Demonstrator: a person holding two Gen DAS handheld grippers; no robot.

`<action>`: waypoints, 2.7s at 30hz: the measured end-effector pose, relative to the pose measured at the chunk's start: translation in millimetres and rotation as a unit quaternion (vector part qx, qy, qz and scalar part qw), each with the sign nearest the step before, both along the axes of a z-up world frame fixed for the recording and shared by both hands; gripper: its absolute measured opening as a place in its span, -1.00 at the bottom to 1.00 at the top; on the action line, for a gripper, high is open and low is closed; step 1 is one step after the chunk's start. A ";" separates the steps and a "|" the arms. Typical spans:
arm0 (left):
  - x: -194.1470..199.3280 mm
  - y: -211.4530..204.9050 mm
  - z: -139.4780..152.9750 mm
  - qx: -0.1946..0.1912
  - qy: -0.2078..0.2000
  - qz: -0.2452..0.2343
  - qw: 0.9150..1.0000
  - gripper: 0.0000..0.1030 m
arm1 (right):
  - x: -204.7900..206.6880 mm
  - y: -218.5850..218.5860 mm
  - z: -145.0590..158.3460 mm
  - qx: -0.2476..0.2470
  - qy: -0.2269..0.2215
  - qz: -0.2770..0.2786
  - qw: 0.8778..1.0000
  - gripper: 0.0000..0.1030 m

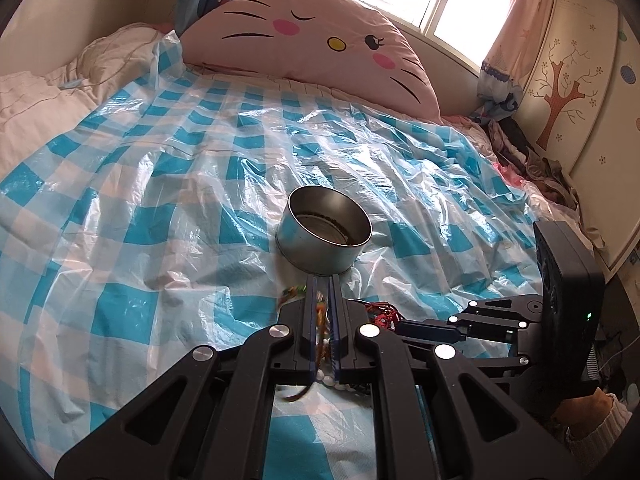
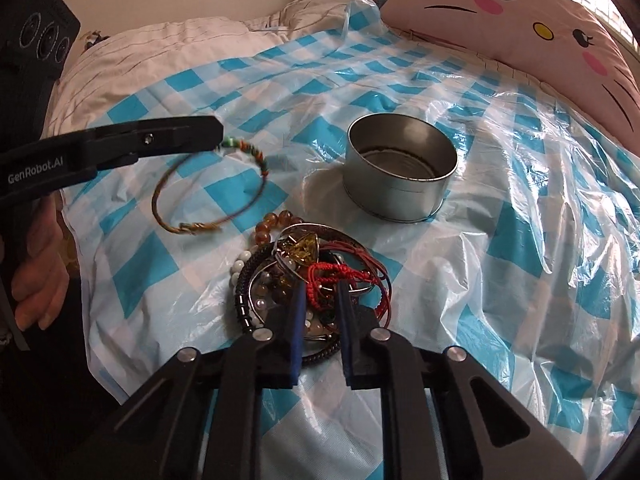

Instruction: Organize jewelry

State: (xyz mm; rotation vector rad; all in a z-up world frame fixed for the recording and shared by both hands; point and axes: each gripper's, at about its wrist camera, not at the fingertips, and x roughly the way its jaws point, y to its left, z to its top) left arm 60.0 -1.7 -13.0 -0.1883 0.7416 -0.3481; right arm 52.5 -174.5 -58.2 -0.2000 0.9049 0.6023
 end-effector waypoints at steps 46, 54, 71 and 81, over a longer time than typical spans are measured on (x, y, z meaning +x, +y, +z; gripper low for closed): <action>21.8 -1.7 6.8 0.107 0.040 -0.109 0.988 -0.94 | 0.3 -81.5 37.9 0.354 0.053 -0.046 0.932 -0.90; 18.8 -7.7 8.6 0.099 0.038 -0.111 0.988 -0.94 | -2.3 -71.4 28.4 0.228 0.049 -0.073 0.970 -0.40; 21.8 -9.6 10.4 0.081 0.031 -0.112 0.990 -0.94 | -16.3 -70.4 3.3 0.152 0.048 -0.050 0.986 -0.89; 31.2 -18.6 30.3 0.051 0.006 -0.108 0.993 -0.94 | 2.5 -89.8 52.4 0.245 -0.002 -0.098 0.964 -0.89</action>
